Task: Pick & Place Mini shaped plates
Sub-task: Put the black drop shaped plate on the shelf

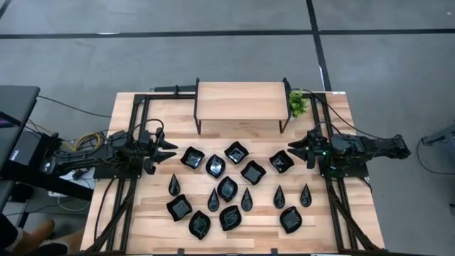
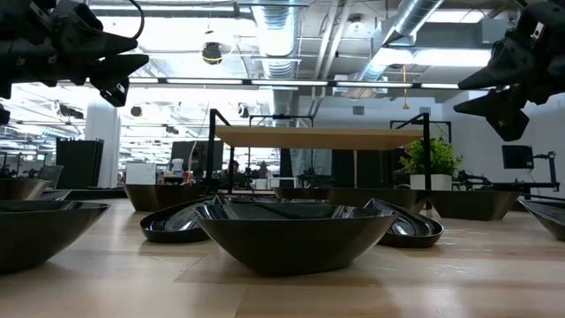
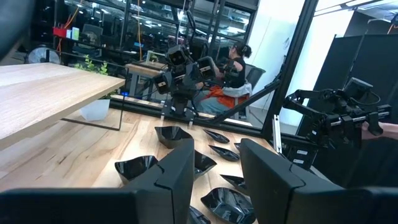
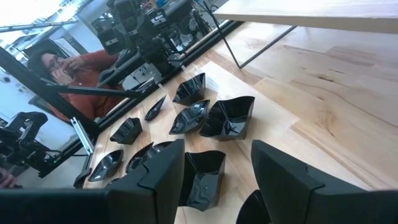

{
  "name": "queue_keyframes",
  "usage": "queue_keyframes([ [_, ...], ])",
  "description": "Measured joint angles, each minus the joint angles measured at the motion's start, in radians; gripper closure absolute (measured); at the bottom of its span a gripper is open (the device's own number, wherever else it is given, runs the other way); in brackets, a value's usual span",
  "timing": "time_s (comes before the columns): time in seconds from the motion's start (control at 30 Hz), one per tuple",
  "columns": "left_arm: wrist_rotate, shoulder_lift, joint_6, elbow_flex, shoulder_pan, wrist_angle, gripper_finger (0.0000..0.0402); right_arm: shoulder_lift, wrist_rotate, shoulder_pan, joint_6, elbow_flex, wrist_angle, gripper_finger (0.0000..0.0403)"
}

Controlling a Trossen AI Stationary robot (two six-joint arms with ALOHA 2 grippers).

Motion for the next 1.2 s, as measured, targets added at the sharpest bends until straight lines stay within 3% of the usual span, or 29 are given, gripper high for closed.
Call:
queue_keyframes([
  [0.27, 0.000, 0.000, -0.036, 0.000, 0.000, 0.021, 0.0270, 0.000, 0.000, 0.000, 0.000, 0.000, 0.010, 0.0221],
  [0.47, 0.000, 0.000, -0.179, 0.000, 0.000, 0.024, 0.0270, 0.000, 0.000, 0.000, 0.022, 0.000, 0.145, 0.0221],
  [0.67, -0.017, 0.002, -0.192, 0.000, 0.000, 0.031, 0.0270, 0.000, 0.026, -0.001, 0.005, 0.014, 0.207, 0.0221],
  [0.9, -0.058, 0.046, -0.188, 0.000, 0.000, 0.031, 0.0270, 0.022, -0.164, 0.032, 0.024, 0.163, 0.166, 0.0236],
  [1.03, -0.064, 0.089, -0.227, 0.000, 0.000, 0.032, 0.0270, 0.129, -0.214, 0.086, 0.113, 0.330, -0.019, 0.0263],
  [1.2, -0.064, 0.136, -0.244, 0.000, 0.000, 0.037, 0.0270, 0.375, -0.344, 0.159, 0.394, 0.570, -0.535, 0.0292],
])
